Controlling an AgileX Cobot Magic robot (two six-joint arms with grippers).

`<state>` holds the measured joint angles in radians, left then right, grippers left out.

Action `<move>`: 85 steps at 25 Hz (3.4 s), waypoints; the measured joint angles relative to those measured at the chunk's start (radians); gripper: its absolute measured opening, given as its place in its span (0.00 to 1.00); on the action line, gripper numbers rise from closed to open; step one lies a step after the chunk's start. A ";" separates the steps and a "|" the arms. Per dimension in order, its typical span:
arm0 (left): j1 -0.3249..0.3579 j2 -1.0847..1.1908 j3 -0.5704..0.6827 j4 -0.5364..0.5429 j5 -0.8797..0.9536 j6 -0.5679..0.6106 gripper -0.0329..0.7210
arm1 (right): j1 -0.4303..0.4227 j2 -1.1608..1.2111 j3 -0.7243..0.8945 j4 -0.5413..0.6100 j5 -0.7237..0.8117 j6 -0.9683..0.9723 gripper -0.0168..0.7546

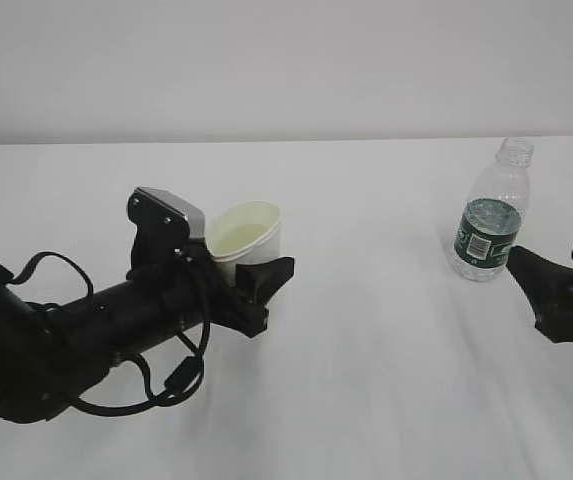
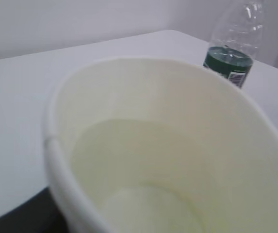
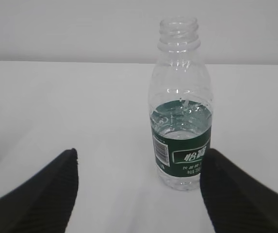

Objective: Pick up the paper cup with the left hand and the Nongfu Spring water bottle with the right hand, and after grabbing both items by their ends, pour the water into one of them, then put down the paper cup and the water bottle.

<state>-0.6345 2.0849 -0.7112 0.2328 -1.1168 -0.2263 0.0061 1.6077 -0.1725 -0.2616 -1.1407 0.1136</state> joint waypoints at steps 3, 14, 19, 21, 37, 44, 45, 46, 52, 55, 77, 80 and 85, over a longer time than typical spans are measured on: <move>0.026 -0.027 0.028 -0.027 -0.002 0.044 0.62 | 0.000 -0.002 0.002 0.000 0.000 0.000 0.79; 0.070 -0.103 0.123 -0.254 -0.005 0.147 0.62 | 0.000 -0.002 0.003 0.000 0.000 0.000 0.79; 0.070 -0.114 0.136 -0.364 -0.005 0.182 0.62 | 0.000 -0.002 0.003 0.000 0.000 0.000 0.79; 0.070 -0.114 0.136 -0.408 -0.005 0.207 0.62 | 0.000 -0.002 0.003 0.000 0.000 0.000 0.79; 0.074 -0.114 0.138 -0.634 -0.005 0.254 0.62 | 0.000 -0.002 0.003 -0.008 0.000 0.000 0.79; 0.110 -0.097 0.138 -0.640 -0.008 0.254 0.62 | 0.000 -0.002 0.003 -0.008 0.000 0.000 0.79; 0.118 -0.089 0.138 -0.640 -0.008 0.254 0.62 | 0.000 -0.002 0.003 -0.008 0.000 0.000 0.79; 0.126 -0.082 0.138 -0.642 -0.008 0.254 0.62 | 0.000 -0.002 0.003 -0.008 0.000 0.000 0.79; 0.175 -0.026 0.115 -0.599 -0.012 0.254 0.62 | 0.000 -0.002 0.003 -0.010 0.000 0.000 0.79; 0.186 0.013 0.077 -0.560 -0.013 0.254 0.62 | 0.000 -0.002 0.003 -0.011 0.000 0.000 0.79; 0.230 0.149 -0.059 -0.531 -0.013 0.209 0.62 | 0.000 -0.002 0.003 -0.027 0.000 0.000 0.79; 0.230 0.165 -0.080 -0.531 -0.014 0.209 0.62 | 0.000 -0.002 0.003 -0.029 0.000 0.000 0.79; 0.230 0.171 -0.080 -0.531 -0.014 0.209 0.62 | 0.000 -0.002 0.003 -0.030 0.000 0.000 0.79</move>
<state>-0.4047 2.2561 -0.7909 -0.2986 -1.1310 -0.0171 0.0061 1.6062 -0.1692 -0.2913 -1.1407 0.1136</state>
